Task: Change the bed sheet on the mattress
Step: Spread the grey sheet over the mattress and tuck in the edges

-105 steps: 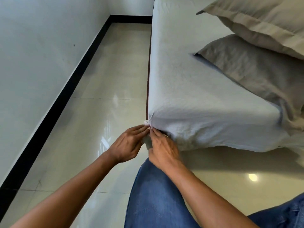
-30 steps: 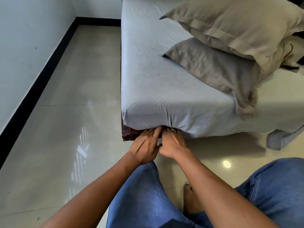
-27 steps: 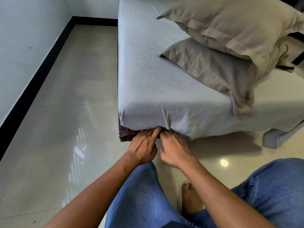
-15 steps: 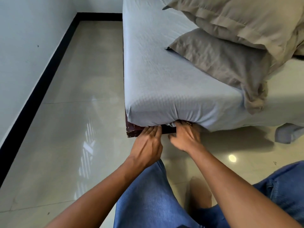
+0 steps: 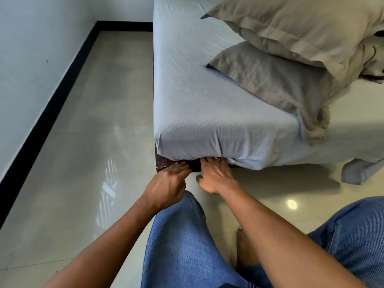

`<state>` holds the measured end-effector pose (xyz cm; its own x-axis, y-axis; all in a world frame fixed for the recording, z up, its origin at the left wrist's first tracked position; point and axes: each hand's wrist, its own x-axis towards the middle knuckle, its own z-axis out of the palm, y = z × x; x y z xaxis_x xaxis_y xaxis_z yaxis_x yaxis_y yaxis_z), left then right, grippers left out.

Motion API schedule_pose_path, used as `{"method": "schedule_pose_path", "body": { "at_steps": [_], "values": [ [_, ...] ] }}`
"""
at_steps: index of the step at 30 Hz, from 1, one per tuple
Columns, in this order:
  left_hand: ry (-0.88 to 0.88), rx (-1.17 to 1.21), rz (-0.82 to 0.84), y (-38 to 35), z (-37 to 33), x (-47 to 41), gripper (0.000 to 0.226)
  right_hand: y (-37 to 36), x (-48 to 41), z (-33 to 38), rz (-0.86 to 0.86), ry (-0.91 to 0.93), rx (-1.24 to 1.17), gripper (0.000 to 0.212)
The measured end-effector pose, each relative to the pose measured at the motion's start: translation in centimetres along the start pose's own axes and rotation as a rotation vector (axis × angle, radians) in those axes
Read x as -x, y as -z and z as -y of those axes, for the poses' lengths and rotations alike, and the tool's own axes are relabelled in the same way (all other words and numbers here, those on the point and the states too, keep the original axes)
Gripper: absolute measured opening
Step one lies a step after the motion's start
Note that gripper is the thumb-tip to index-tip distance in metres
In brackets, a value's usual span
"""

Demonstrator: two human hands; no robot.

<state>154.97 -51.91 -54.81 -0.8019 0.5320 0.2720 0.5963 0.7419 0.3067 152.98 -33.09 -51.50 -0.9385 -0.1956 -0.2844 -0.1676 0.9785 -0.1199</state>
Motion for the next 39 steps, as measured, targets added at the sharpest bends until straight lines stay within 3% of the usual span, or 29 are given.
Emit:
{"method": "schedule_pose_path", "body": {
  "at_steps": [2, 8, 11, 13, 16, 18, 21, 23, 26, 29, 33, 39],
  "values": [
    [0.039, -0.056, -0.021, 0.2, -0.1, 0.6, 0.051, -0.3, -0.3, 0.2, -0.005, -0.025, 0.018, 0.068],
    [0.157, -0.162, 0.128, -1.6, -0.4, -0.4, 0.077, -0.7, 4.0, 1.6, -0.109, 0.029, -0.074, 0.078],
    [0.146, -0.190, 0.165, -1.4, -0.3, -0.2, 0.077, -1.0, 5.3, 1.1, -0.247, -0.052, -0.138, 0.063],
    [0.155, -0.234, 0.166, -0.7, -0.5, -0.1, 0.064, -0.4, 3.6, -0.1, -0.258, -0.176, -0.151, 0.050],
    [0.067, -0.211, 0.035, 0.7, -2.4, -0.1, 0.013, -1.3, 1.6, -1.1, -0.110, -0.153, -0.054, 0.075],
    [-0.039, -0.107, -0.012, 1.5, -4.0, -0.7, 0.018, -1.6, 1.6, -1.3, -0.117, -0.124, -0.006, 0.081],
    [-0.164, -0.046, -0.019, 0.7, -5.6, -2.5, 0.020, -0.9, 2.4, -1.7, -0.145, -0.093, -0.034, 0.062],
    [-0.165, 0.004, -0.009, 0.0, -6.3, -4.1, 0.017, 0.2, 3.9, -2.2, -0.187, -0.047, -0.130, 0.051],
    [-0.121, -0.016, 0.015, -1.0, -6.6, -5.4, 0.005, 0.1, 6.4, -3.7, -0.308, 0.016, -0.176, 0.054],
    [-0.088, -0.058, 0.087, -2.2, -6.5, -5.7, 0.024, 0.4, 6.7, -6.4, -0.468, -0.103, -0.159, 0.044],
    [-0.021, -0.186, 0.209, -3.5, -7.3, -5.4, 0.055, 1.4, 4.9, -10.3, -0.404, -0.322, -0.114, 0.024],
    [0.053, -0.193, 0.194, -3.6, -8.9, -5.9, 0.079, 1.3, 2.8, -12.3, -0.348, -0.345, -0.074, 0.023]
  ]
}}
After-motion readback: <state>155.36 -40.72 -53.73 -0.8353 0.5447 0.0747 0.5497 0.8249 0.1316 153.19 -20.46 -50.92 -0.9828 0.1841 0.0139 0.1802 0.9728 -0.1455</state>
